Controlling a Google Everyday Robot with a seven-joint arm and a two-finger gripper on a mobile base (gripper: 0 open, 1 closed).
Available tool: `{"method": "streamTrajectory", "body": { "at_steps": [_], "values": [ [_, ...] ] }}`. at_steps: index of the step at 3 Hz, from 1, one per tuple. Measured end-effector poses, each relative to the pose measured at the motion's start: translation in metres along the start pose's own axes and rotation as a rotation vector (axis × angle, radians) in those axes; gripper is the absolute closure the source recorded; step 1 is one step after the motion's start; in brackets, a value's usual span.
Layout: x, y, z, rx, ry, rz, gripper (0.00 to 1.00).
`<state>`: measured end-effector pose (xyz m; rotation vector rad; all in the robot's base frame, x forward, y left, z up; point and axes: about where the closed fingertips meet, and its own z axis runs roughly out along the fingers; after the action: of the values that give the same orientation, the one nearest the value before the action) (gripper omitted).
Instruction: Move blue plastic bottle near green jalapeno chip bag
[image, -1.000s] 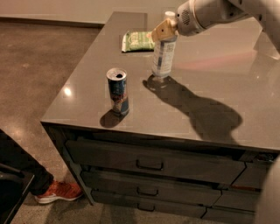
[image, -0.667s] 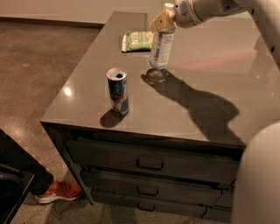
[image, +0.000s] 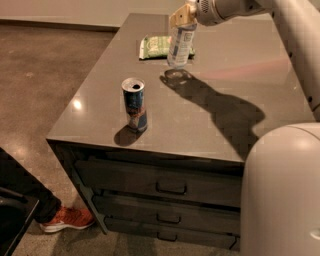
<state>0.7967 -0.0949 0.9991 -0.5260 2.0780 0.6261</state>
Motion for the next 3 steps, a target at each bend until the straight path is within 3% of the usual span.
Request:
{"method": "streamTrajectory", "body": {
  "at_steps": [2,3],
  "values": [
    [-0.005,-0.016,0.031,0.051,0.007,-0.001,1.0],
    [-0.005,-0.021,0.042,0.077,0.025,-0.009,0.88]
  ]
}}
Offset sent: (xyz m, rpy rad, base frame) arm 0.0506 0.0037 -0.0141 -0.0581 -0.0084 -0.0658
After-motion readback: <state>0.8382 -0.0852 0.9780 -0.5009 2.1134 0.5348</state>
